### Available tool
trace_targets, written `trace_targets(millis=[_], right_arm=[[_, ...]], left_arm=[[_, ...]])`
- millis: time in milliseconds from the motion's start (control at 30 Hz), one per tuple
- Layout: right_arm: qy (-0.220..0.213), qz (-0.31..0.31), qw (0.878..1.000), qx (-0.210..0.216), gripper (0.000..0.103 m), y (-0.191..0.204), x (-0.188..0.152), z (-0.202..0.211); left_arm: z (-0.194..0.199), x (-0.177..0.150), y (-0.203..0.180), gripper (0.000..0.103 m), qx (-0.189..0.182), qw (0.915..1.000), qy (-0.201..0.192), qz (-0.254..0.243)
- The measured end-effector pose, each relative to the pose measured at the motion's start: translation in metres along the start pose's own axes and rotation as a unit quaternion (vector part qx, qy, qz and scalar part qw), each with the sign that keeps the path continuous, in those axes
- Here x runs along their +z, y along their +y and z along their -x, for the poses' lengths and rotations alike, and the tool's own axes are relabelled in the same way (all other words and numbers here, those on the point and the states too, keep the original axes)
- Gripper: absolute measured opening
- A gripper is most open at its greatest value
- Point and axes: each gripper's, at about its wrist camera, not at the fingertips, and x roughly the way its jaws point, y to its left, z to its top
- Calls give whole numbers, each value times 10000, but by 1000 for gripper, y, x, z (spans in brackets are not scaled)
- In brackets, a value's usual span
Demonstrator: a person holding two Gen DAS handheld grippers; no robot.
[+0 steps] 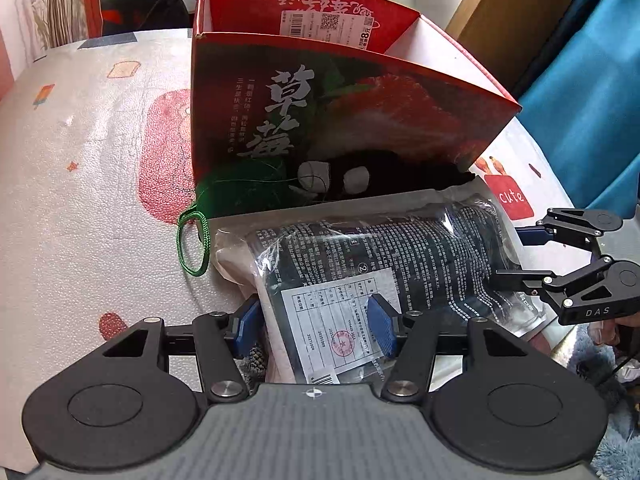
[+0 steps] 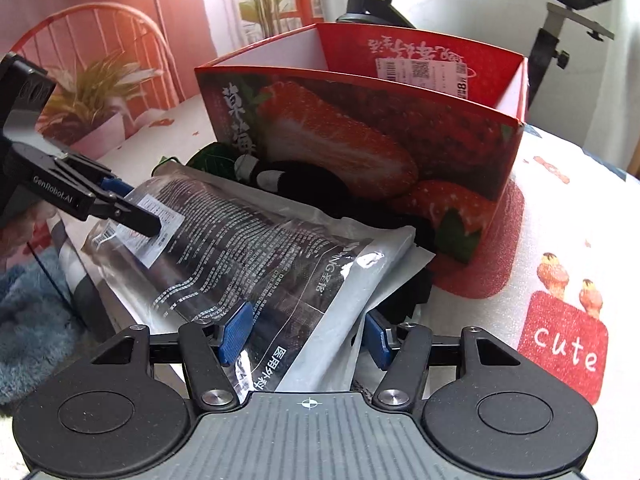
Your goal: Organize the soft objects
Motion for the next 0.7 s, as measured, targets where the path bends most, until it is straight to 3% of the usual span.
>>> trace_targets(millis=[200,333,467,700], right_arm=[[13,247,9997,-92,54,5,0,1],[-71,397,9990,-215,51,12,0,5],[-208,527,9977,-360,46,20,5,14],[-634,554,9949,-549,44,21,22,44]], left_arm=[[7,3,3,53,-63,10000,37,-63],[13,3,-4,47,102,9995,-47,-284],[26,5,-12,47,297,9979,-339,-470],[55,16,-15,47,159,9951,-926,-296]])
